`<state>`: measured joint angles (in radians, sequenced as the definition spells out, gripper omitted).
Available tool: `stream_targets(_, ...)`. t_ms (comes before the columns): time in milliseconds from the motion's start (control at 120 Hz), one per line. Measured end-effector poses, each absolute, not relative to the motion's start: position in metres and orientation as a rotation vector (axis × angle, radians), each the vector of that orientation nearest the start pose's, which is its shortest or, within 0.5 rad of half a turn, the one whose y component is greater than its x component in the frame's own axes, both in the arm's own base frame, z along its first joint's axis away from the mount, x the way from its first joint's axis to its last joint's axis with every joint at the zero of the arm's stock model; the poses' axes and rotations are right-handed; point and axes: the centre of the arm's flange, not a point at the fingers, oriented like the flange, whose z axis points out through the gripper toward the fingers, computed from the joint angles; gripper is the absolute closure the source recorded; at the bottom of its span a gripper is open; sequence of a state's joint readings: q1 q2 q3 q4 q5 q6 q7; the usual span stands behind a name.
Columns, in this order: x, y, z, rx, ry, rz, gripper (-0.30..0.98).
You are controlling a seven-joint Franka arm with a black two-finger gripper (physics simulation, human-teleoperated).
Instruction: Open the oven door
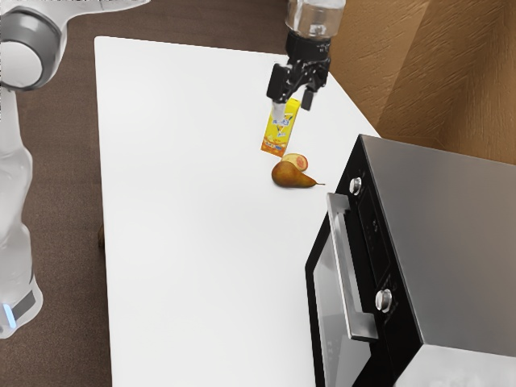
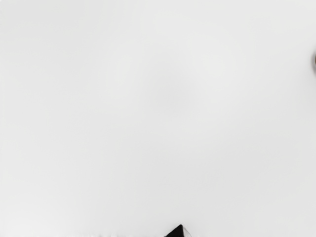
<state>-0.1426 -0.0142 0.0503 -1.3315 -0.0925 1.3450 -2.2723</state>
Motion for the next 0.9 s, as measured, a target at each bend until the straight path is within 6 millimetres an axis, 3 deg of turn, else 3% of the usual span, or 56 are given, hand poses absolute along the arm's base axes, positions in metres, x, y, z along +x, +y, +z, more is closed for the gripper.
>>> stream_targets(150,0.517,-0.076,0.718,1.466,2.715,-0.135,0.00)
stream_targets(250,0.497,-0.089,0.741,1.480,2.669,-0.110,0.00)
stream_targets(383,0.482,-0.132,0.748,1.745,2.508,-0.049,0.00)
stream_targets(433,0.466,-0.155,0.747,1.875,2.423,0.007,0.00)
stream_targets(525,0.415,-0.206,0.725,2.110,2.248,0.130,0.00)
stream_targets(600,0.382,-0.227,0.705,2.221,2.128,0.230,0.00)
stream_targets(783,0.392,-0.257,0.701,2.351,1.882,0.306,0.00)
stream_targets(900,0.419,-0.241,0.698,2.367,1.827,0.252,0.00)
